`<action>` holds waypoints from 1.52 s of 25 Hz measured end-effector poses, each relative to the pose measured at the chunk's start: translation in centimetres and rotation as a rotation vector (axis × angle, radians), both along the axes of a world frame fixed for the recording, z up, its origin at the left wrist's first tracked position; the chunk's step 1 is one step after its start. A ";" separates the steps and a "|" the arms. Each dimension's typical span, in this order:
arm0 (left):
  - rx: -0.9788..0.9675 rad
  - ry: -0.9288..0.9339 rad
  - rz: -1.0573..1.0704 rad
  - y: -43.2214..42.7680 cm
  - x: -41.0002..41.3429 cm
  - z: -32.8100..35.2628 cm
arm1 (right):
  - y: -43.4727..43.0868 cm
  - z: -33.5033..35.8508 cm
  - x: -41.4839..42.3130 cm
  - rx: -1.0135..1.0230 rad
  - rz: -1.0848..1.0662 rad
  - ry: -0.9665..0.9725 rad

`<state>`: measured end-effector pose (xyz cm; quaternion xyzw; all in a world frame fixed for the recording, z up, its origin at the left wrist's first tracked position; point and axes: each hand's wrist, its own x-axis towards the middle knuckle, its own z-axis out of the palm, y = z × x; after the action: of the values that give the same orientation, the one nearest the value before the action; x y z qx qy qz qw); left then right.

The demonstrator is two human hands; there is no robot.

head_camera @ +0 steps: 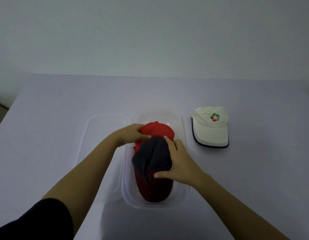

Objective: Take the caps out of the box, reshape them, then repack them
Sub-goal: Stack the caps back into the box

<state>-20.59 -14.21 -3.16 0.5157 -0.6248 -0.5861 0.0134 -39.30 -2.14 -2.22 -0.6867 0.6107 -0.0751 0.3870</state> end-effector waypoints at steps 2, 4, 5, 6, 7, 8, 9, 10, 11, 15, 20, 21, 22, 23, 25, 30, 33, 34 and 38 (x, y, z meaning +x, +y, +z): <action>-0.091 -0.020 0.033 -0.2 0.1 0.6 | -1.7 -0.3 -1.1 0.109 -0.044 -0.138; -0.105 -0.038 0.004 -0.2 0.3 0.8 | -3.4 -0.5 -2.1 0.232 -0.157 -0.322; -0.100 -0.061 -0.044 -0.1 0.3 0.7 | -4.1 -0.6 -2.6 0.296 -0.188 -0.397; -0.097 -0.082 -0.086 0.1 0.4 0.7 | -4.5 -0.3 -2.8 0.351 -0.187 -0.424; -0.104 -0.102 -0.108 0.3 0.5 0.9 | -4.8 -0.3 -3.0 0.371 -0.161 -0.408; -0.124 -0.101 -0.107 0.5 0.7 1.1 | -4.9 -0.2 -3.1 0.355 -0.133 -0.360; -0.139 -0.064 -0.077 0.8 1.0 1.4 | -5.0 -0.1 -3.2 0.320 -0.117 -0.320; -0.138 0.013 -0.046 1.1 1.3 1.7 | -5.0 0.2 -3.4 0.301 -0.099 -0.295; -0.129 0.079 -0.055 1.4 1.7 2.1 | -5.0 0.4 -3.7 0.301 -0.068 -0.295; -0.171 -0.032 -0.293 2.7 3.1 2.3 | -4.7 0.4 -4.7 0.310 0.094 -0.172; -0.259 -0.303 -0.400 2.5 2.0 2.0 | -5.7 1.2 -4.2 0.189 0.146 0.018; -0.274 -0.339 -0.421 2.4 1.7 1.9 | -5.9 1.5 -4.0 0.188 0.155 0.055; -0.289 -0.362 -0.424 2.5 1.4 1.8 | -6.0 1.4 -3.8 0.189 0.160 0.100; -0.303 -0.360 -0.411 2.6 1.1 1.7 | -5.9 1.2 -3.6 0.185 0.161 0.140; -0.326 -0.300 -0.325 3.3 0.9 1.2 | -5.5 1.1 -3.5 0.163 0.171 0.190; -0.463 -0.098 -0.005 6.5 0.8 -0.2 | -3.0 0.3 -3.4 0.166 0.087 0.060; -0.418 -0.060 0.090 7.2 0.7 -0.4 | -1.7 -0.6 -2.1 0.093 0.057 0.078; -0.403 -0.041 0.117 7.5 0.6 -0.5 | -1.3 -0.9 -1.7 0.077 0.068 0.106; -0.414 -0.077 0.070 9.5 -0.3 -1.1 | 0.0 -1.1 -1.0 -0.027 0.171 0.172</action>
<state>-20.91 -4.70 -4.23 0.5456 -0.7136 -0.4241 0.1155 -40.34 -2.14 -3.35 -0.7453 0.5798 0.0089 0.3289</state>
